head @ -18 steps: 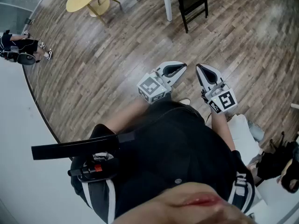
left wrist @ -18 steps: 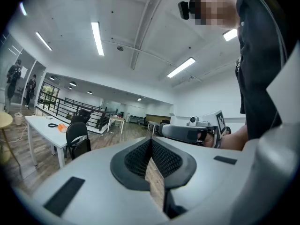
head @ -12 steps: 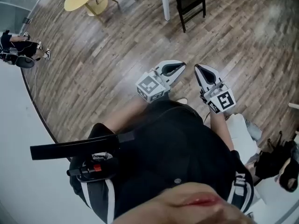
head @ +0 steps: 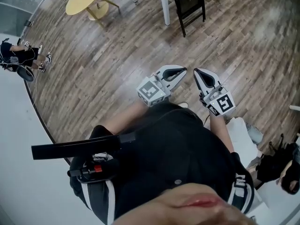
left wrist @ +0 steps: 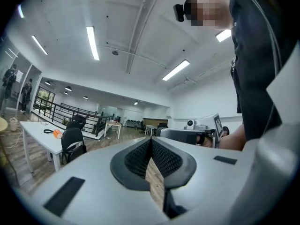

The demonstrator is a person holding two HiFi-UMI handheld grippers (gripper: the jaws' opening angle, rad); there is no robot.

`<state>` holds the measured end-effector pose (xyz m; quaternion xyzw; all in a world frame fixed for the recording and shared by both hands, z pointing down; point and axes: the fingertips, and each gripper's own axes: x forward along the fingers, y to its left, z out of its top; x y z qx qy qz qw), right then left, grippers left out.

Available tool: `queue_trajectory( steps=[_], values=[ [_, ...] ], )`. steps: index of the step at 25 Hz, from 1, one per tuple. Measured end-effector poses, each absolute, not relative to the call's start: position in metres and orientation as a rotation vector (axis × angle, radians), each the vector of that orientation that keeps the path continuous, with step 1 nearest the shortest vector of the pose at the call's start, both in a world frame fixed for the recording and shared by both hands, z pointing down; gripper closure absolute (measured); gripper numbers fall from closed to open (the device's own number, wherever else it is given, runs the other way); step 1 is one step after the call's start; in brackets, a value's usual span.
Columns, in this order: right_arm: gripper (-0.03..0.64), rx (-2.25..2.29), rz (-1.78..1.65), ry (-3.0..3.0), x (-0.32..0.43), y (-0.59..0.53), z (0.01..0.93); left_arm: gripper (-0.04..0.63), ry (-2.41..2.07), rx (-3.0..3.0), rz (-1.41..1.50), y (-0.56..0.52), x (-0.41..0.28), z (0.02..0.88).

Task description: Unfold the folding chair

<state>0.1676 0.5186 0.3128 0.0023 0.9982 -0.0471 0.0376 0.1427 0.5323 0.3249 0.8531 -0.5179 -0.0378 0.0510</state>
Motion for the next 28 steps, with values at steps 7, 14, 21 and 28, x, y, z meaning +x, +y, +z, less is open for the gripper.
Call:
queue_trajectory(
  steps=[7,14,21,28],
  values=[
    [0.609,0.105,-0.143,3.066,0.158,0.525,0.316,0.591,-1.582,2.577,-0.077,0.528,0.140,0.334],
    [0.609,0.095,-0.115,3.094,0.144,0.526,0.314,0.591,-1.589,2.561,-0.081,0.525,0.121,0.330],
    [0.609,-0.001,-0.127,3.107,0.114,0.505,0.313,0.591,-1.582,2.581,-0.046,0.504,0.089,0.333],
    [0.609,-0.061,-0.135,3.102,0.064,0.475,0.307,0.591,-1.564,2.589,-0.075,0.471,0.033,0.329]
  ],
)
